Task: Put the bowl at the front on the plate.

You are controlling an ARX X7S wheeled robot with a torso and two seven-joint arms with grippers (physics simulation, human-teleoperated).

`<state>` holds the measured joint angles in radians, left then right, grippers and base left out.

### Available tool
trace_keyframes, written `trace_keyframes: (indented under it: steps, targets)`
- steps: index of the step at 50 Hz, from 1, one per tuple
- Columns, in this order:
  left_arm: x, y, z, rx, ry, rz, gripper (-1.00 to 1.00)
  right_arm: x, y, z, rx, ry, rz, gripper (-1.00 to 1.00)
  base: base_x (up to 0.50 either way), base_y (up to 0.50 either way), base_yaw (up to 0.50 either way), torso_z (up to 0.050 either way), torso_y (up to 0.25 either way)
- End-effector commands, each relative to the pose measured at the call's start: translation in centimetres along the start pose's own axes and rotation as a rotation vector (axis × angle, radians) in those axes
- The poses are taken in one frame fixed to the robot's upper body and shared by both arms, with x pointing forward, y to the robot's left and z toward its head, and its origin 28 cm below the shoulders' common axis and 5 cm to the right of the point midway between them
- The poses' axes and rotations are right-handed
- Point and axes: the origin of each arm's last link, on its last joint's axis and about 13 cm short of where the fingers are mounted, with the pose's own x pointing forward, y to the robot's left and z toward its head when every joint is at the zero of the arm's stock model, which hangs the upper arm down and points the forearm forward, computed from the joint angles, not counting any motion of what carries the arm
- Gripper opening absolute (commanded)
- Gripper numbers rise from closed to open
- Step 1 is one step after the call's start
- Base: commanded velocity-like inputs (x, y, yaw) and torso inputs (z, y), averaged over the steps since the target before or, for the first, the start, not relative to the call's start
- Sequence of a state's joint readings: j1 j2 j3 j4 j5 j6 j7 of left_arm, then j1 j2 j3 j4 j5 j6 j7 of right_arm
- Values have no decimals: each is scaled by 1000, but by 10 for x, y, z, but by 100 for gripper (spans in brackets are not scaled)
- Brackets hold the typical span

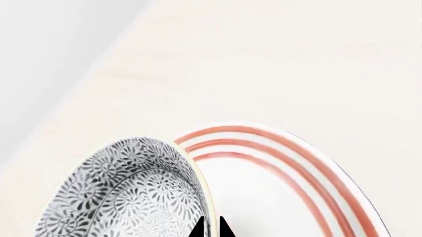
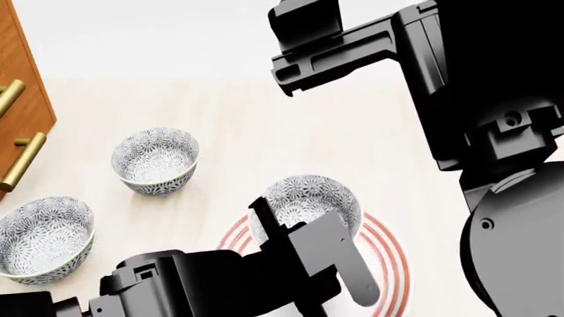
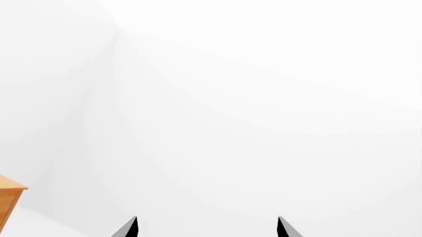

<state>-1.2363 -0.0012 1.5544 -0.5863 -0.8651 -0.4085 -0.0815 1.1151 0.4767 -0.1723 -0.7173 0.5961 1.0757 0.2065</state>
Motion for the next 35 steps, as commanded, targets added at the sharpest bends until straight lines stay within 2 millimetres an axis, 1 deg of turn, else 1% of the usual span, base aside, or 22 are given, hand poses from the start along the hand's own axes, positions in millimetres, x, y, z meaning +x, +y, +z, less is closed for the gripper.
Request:
trace_keyframes:
  steps: [1,12,35]
  targets:
    - [2,-3,-4,8,2,2,-100,-1,0,-1,2,0,-4,100,0,0,0,0,0]
    - [2,-12,-7,24,-1,-20,-100,-2,0,-1,3,-1,-5,100,0,0,0,0,1]
    - [4,-19,-16,37,16,-34,-100,-4,-1,-2,3,-3,-13,100,0,0,0,1,0]
